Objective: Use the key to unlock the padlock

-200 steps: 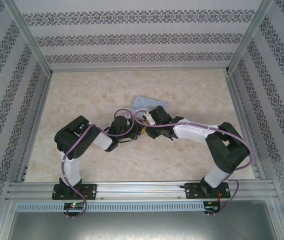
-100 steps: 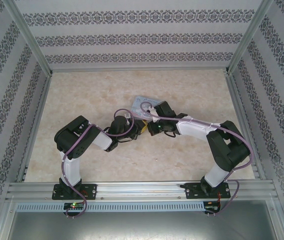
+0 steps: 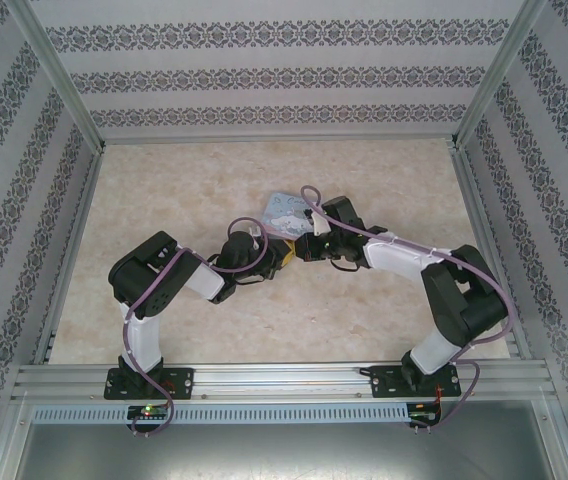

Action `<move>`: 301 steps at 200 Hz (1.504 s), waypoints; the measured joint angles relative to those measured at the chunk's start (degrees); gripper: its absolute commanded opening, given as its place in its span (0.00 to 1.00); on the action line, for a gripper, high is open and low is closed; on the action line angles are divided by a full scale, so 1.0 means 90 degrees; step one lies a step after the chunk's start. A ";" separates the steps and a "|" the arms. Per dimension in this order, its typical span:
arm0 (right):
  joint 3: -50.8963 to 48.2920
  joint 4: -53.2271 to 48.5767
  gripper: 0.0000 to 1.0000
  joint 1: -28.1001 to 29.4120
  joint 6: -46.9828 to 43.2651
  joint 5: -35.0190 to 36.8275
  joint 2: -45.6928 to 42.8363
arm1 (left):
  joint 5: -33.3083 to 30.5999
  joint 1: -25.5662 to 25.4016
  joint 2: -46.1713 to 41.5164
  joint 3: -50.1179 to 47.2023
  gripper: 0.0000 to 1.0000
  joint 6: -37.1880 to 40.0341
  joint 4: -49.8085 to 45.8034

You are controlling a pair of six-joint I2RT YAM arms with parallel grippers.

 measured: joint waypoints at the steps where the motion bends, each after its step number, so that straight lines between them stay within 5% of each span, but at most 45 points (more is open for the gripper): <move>1: -0.0002 0.0012 0.26 0.0000 -0.0024 0.0007 -0.0019 | 0.0002 -0.0002 0.0000 0.0000 0.00 0.0000 0.0000; 31: -0.0199 0.0185 0.44 -0.0034 0.0112 0.0097 -0.0495 | 0.0102 -0.0012 0.0000 0.0000 0.00 0.0000 -0.0005; 75: -0.1022 0.0738 0.48 -0.0036 0.0525 0.0209 -0.0865 | 0.0138 -0.0012 0.0000 0.0000 0.04 0.0002 -0.0024; 148: -0.1110 0.1562 0.51 -0.0058 0.1139 0.0330 -0.0636 | 0.0163 -0.0015 -0.0138 -0.0104 0.57 0.0228 -0.0333; 246: -0.0277 0.1880 0.51 -0.0590 0.1355 0.0185 0.0311 | -0.0039 0.0000 -0.1588 -0.0457 0.84 0.0709 -0.1693; 301: -0.0102 0.1807 0.51 -0.0988 0.1319 -0.0022 0.0493 | -0.0459 0.0260 -0.2730 0.0367 0.98 0.1965 -0.4146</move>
